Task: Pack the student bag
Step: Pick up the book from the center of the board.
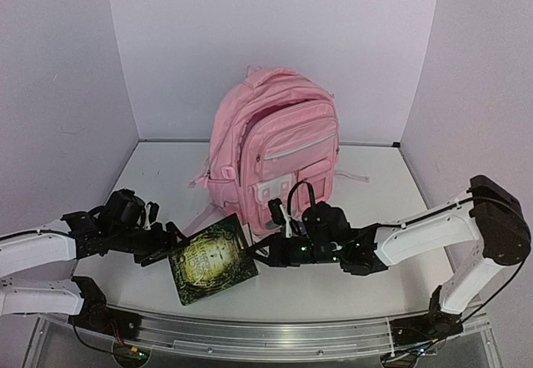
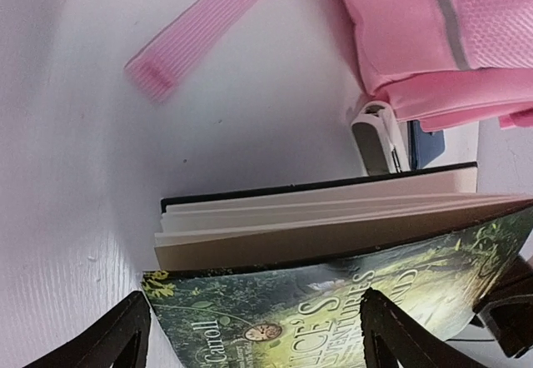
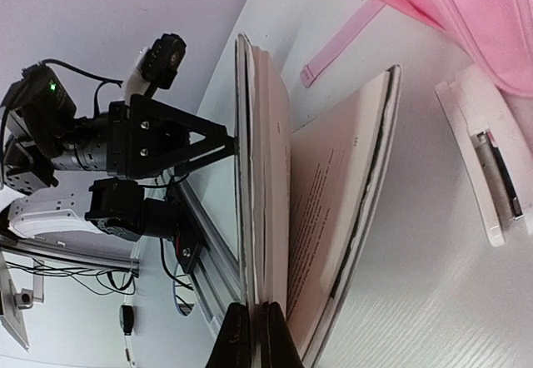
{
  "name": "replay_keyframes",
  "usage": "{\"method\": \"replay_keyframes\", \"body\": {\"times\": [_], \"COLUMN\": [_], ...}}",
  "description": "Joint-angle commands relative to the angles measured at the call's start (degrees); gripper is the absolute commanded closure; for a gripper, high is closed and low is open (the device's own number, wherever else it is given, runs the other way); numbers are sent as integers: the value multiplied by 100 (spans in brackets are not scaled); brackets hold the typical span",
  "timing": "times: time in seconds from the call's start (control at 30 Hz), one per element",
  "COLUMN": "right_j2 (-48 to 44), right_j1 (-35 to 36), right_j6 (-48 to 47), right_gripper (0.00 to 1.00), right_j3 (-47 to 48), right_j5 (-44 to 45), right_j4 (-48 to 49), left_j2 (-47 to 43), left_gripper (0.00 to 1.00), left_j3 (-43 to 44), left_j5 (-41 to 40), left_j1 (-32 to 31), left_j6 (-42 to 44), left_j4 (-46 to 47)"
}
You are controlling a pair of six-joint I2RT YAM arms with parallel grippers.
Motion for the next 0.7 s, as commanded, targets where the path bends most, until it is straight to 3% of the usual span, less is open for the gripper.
{"method": "replay_keyframes", "body": {"times": [0.0,0.3,0.67], "right_j2": [-722,-1243,-1529], "right_j1": [11,-25,-26], "right_j6": [-921,-1571,-2911], "right_gripper": [100,100,100], "right_j3": [482,844,1618], "right_j5": [238,310,-635], "right_j4": [-742,-1755,-2912], "left_j2": [185,-52,305], "left_gripper": [12,9,9], "left_j3": [688,801,564], "left_j5": [-262,-102,2036], "left_j1": [-19,-18,-18], "left_j6": [1496,2786,3823], "left_j4": [27,773,2370]}}
